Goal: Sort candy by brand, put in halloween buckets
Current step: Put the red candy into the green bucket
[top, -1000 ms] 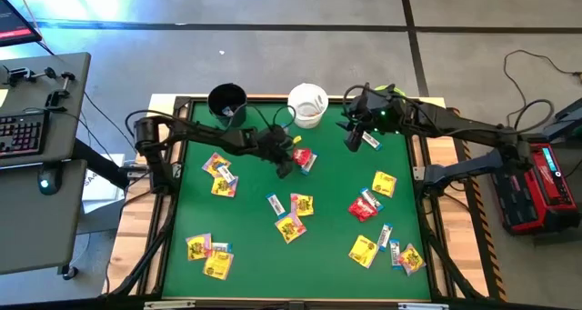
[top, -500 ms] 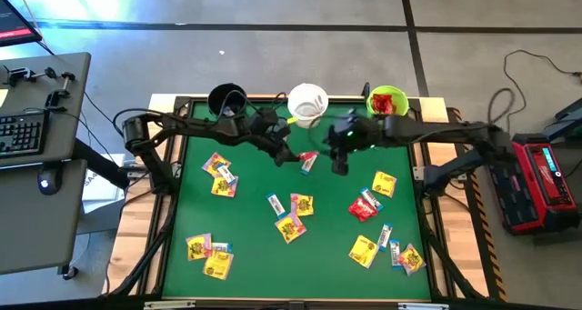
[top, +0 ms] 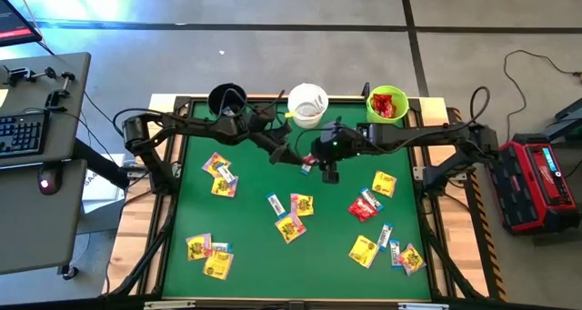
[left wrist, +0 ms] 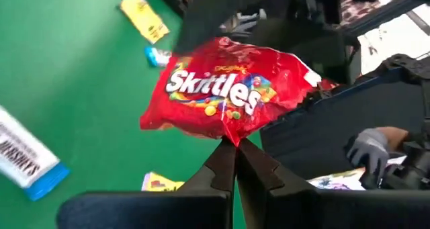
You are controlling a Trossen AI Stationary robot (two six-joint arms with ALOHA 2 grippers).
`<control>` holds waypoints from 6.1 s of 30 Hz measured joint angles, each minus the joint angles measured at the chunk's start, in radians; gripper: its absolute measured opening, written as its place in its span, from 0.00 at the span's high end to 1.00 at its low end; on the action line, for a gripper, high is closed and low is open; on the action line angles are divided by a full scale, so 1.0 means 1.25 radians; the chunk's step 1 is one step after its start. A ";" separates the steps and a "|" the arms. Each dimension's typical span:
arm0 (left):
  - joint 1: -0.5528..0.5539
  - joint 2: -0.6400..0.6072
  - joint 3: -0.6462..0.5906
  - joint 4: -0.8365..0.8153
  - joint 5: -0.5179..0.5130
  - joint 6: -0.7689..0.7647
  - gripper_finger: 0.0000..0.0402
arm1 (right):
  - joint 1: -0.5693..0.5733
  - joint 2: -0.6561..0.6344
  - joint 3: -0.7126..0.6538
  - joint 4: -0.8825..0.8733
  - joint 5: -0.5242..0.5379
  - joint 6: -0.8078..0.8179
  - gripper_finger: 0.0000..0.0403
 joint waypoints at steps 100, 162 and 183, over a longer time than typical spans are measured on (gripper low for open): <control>0.032 -0.069 0.001 0.123 -0.204 0.060 0.61 | -0.594 -0.230 0.000 -0.356 0.129 0.244 0.91; -0.006 -0.069 0.000 0.009 -0.280 0.333 0.73 | 0.371 -0.159 -0.282 -0.197 0.069 1.169 0.54; -0.007 -0.069 0.000 -0.024 -0.281 0.360 0.73 | 0.481 -0.037 -0.282 -0.325 0.092 1.257 0.31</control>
